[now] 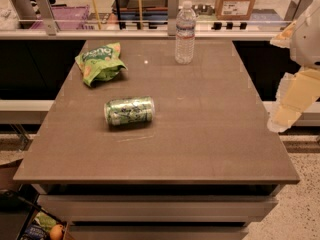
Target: Place green can upright
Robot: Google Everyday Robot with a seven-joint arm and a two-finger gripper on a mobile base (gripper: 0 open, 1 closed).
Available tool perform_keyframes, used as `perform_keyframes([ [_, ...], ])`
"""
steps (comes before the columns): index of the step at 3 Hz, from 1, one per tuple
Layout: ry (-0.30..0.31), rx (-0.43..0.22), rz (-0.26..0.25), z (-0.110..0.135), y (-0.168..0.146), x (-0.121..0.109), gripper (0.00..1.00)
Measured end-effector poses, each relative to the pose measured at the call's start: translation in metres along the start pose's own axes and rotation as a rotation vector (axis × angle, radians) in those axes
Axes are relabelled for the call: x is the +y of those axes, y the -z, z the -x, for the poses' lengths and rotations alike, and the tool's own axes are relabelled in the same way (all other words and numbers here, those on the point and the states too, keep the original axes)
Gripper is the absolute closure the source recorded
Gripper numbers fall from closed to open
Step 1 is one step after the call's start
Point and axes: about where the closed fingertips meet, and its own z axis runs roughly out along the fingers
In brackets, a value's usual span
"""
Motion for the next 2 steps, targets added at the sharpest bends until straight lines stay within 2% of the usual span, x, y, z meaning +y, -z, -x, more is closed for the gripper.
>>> perform_keyframes([
  [1, 0.038, -0.042, -0.034, 0.006, -0.008, -0.012, 0.0],
  [2, 0.132, -0.098, -0.004, 0.022, -0.021, -0.023, 0.0],
])
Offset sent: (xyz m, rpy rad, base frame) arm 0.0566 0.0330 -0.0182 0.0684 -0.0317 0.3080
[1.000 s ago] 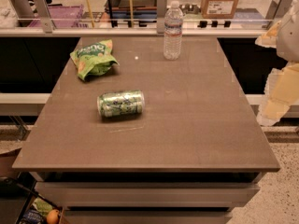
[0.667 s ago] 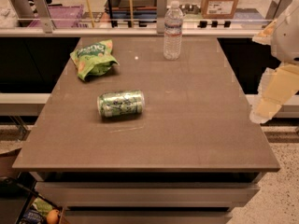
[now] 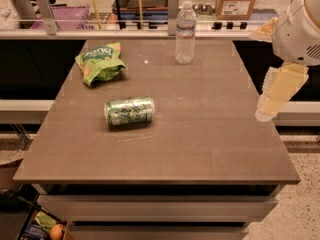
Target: Place green can upright
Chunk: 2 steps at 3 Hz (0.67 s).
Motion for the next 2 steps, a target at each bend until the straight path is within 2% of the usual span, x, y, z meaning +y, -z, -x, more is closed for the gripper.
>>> perform_keyframes([
  [1, 0.087, -0.05, 0.087, 0.018, -0.018, -0.007, 0.0],
  [2, 0.135, -0.062, 0.159, 0.038, -0.03, -0.003, 0.0],
])
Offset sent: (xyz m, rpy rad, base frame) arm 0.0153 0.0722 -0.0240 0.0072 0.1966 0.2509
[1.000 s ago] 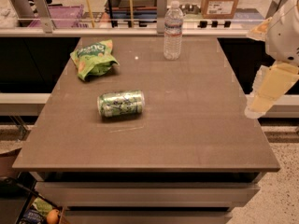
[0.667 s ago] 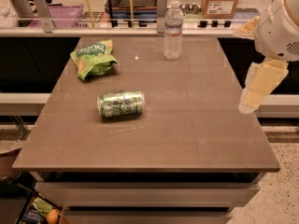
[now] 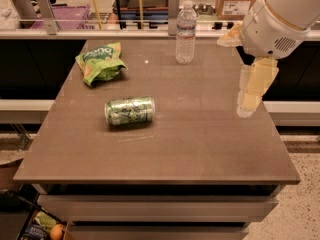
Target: Place green can upright
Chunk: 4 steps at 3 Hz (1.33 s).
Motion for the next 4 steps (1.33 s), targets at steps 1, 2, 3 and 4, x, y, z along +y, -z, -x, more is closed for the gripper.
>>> perform_keyframes([
  [1, -0.011, 0.032, 0.027, 0.021, -0.012, 0.001, 0.0],
  [2, -0.066, 0.085, 0.009, 0.038, -0.023, 0.002, 0.0],
  [3, -0.099, 0.125, -0.011, 0.056, -0.033, 0.001, 0.0],
  [4, -0.08, 0.124, -0.007, 0.074, -0.048, -0.003, 0.0],
])
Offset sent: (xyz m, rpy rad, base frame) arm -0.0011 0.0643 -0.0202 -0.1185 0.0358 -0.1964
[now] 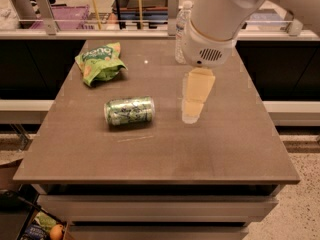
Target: Place green can upright
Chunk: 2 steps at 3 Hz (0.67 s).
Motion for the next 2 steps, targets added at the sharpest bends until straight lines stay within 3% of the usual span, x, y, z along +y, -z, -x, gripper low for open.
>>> perform_keyframes([
  [2, 0.118, -0.055, 0.044, 0.031, -0.024, 0.002, 0.0],
])
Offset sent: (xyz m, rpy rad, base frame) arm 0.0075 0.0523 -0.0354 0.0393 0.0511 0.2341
